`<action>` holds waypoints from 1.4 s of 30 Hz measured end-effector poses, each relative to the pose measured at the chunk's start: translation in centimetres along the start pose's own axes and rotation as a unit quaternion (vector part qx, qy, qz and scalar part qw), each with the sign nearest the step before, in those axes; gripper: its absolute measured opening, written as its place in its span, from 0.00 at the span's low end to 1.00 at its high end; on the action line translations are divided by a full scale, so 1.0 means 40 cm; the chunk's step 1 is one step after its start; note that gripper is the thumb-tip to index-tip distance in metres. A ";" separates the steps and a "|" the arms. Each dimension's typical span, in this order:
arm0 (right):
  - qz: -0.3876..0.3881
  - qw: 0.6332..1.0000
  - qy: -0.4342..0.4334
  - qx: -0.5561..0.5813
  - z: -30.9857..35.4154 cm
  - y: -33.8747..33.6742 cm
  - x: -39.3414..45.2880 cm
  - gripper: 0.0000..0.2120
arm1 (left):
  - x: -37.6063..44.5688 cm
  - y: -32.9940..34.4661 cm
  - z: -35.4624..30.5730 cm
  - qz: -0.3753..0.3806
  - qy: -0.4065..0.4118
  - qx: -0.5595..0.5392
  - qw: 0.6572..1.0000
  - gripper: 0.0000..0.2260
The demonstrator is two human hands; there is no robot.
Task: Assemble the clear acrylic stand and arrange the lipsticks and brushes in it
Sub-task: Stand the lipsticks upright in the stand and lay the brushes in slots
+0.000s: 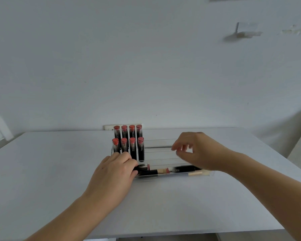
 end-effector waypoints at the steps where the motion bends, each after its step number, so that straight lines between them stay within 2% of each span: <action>1: 0.017 1.000 -0.008 0.000 0.022 0.013 -0.003 0.06 | 0.000 0.000 -0.001 -0.001 0.003 0.002 1.000 0.06; 6: 0.070 0.997 0.015 -0.043 0.082 0.074 0.011 0.07 | 0.003 0.000 -0.002 -0.001 0.011 0.012 1.000 0.05; 12: 0.124 0.987 0.016 -0.098 0.107 0.153 0.034 0.14 | 0.006 -0.004 -0.012 0.015 0.033 0.036 0.999 0.05; 18: 0.149 0.983 0.033 -0.100 0.093 0.174 0.040 0.12 | 0.014 -0.007 -0.049 0.061 0.126 0.111 0.984 0.20; 21: 0.151 0.983 0.037 -0.093 0.092 0.173 0.044 0.10 | 0.026 -0.010 -0.074 0.087 0.199 0.116 0.969 0.27; 24: 0.160 0.982 0.042 -0.091 0.095 0.172 0.047 0.10 | 0.047 -0.002 -0.081 0.100 0.234 0.130 0.958 0.32; 26: 0.170 0.980 0.043 -0.092 0.098 0.171 0.047 0.10 | 0.059 0.004 -0.082 0.116 0.237 0.150 0.953 0.31; 32: 0.216 0.970 0.056 -0.095 0.109 0.167 0.049 0.11 | 0.071 0.022 -0.087 0.145 0.238 0.194 0.941 0.19; 42: 0.206 0.972 0.053 -0.098 0.112 0.164 0.048 0.10 | 0.068 0.034 -0.083 0.175 0.260 0.233 0.921 0.15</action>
Point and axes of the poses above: each hand's wrist, its own x-axis towards the middle knuckle, its own y-axis out of the palm, z = x × y, the point moved 8 cm from there along x, towards the middle knuckle
